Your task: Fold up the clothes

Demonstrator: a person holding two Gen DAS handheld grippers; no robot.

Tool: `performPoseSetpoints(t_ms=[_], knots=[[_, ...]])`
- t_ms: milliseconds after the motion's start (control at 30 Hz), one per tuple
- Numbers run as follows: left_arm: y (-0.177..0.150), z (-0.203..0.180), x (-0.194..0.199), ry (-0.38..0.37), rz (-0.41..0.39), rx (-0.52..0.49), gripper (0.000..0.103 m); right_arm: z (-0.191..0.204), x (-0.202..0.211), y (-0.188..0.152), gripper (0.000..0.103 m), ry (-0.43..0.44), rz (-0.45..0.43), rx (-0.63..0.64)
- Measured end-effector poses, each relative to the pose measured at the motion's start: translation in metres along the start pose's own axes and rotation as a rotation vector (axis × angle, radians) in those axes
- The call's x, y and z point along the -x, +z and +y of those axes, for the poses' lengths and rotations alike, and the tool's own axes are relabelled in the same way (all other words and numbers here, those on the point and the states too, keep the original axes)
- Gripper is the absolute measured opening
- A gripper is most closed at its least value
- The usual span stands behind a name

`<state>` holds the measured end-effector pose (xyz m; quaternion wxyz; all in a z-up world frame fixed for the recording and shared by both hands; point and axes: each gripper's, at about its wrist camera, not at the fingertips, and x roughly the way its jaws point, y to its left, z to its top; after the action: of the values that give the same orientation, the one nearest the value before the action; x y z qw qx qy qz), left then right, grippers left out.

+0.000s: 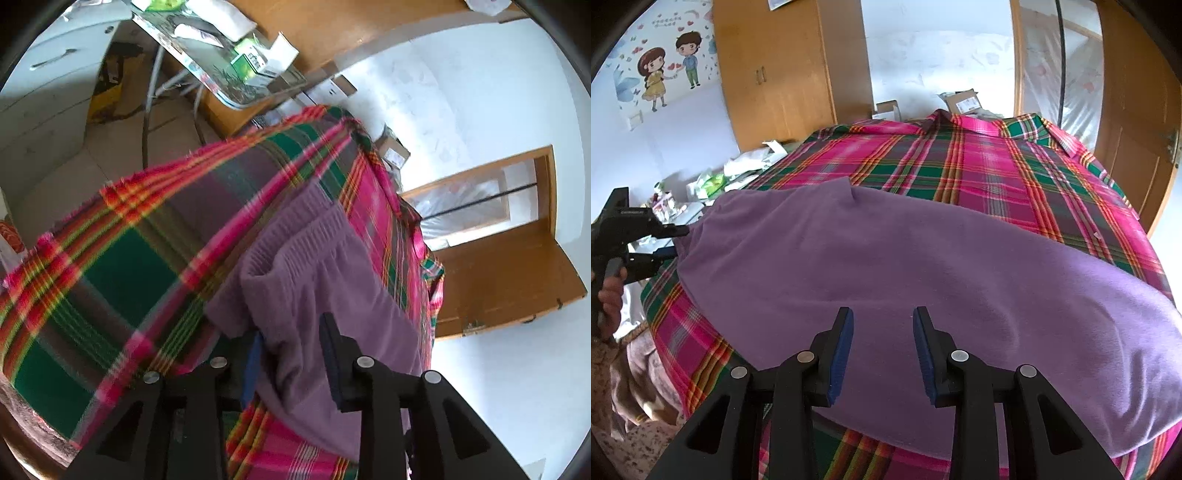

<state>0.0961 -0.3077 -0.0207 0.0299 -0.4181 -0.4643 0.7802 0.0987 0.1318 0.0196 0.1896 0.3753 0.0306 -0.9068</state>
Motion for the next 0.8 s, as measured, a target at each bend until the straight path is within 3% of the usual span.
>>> performPoseSetpoints(t_ms=[67,100,133,167,267,500,667,800], knots=[[0.0,0.0,-0.003,0.01,-0.005,0.004,0.028,0.0,-0.002,0.0,0.035,0.001,0.004,-0.001],[-0.001,-0.001,-0.001,0.023,-0.022,-0.009,0.023,-0.001,-0.002,0.0,0.035,0.001,0.006,-0.003],[-0.002,-0.003,0.002,0.039,-0.043,-0.024,0.011,-0.001,-0.003,0.001,0.035,0.001,0.007,-0.005],[-0.002,-0.003,0.006,0.046,-0.064,-0.033,0.009,-0.002,-0.003,0.001,0.035,0.001,0.008,-0.007],[-0.002,0.001,0.015,0.059,-0.109,-0.042,0.009,-0.002,-0.004,0.002,0.035,0.001,0.009,-0.007],[-0.001,0.014,0.011,0.079,-0.087,0.003,0.009,-0.003,-0.006,0.004,0.035,0.001,0.019,-0.009],[0.003,0.008,0.017,0.096,-0.087,-0.003,0.022,-0.008,0.0,0.013,0.035,-0.001,0.001,-0.006],[0.004,0.003,0.02,0.119,-0.099,-0.007,0.024,-0.016,0.005,0.025,0.035,-0.002,-0.022,-0.015]])
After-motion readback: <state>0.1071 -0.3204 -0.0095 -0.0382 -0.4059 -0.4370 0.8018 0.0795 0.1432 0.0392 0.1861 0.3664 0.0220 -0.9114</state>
